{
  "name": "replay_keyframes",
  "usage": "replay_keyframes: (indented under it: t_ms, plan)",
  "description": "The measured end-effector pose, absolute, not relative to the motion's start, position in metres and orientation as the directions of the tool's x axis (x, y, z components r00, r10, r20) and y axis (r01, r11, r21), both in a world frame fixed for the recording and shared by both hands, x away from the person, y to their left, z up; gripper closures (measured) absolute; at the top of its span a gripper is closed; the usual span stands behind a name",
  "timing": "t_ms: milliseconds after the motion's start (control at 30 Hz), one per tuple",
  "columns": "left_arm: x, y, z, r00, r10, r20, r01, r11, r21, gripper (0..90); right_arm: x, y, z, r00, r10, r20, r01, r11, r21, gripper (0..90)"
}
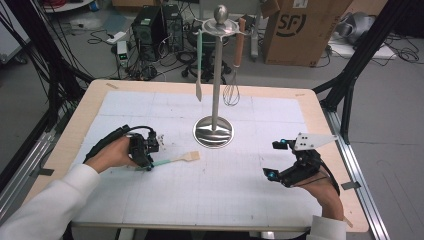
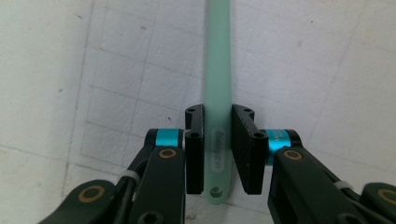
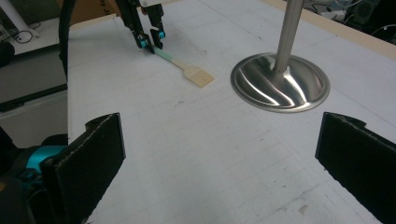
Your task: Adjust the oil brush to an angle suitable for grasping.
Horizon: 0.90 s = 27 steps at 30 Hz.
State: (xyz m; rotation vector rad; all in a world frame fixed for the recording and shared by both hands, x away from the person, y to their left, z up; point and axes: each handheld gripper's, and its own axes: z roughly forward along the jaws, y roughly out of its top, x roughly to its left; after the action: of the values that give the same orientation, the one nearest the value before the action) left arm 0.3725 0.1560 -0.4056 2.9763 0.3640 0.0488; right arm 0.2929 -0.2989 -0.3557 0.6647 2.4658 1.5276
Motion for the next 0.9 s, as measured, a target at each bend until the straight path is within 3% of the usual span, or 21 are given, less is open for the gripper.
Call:
replay_keyframes:
  t_ms: [433,900]
  plan:
    - [0.370,0.158,-0.403,0.980,0.200,0.014,0.196,-0.969,0.152,76.9,0.292,-0.299,-0.354,-0.890,0.448,0.089,0.275,0.371,0.887,0.2]
    - [0.357,0.167,-0.359,0.987,0.161,0.010,0.148,-0.930,0.336,77.0,0.290,-0.300,-0.349,-0.891,0.448,0.079,0.261,0.361,0.895,0.2]
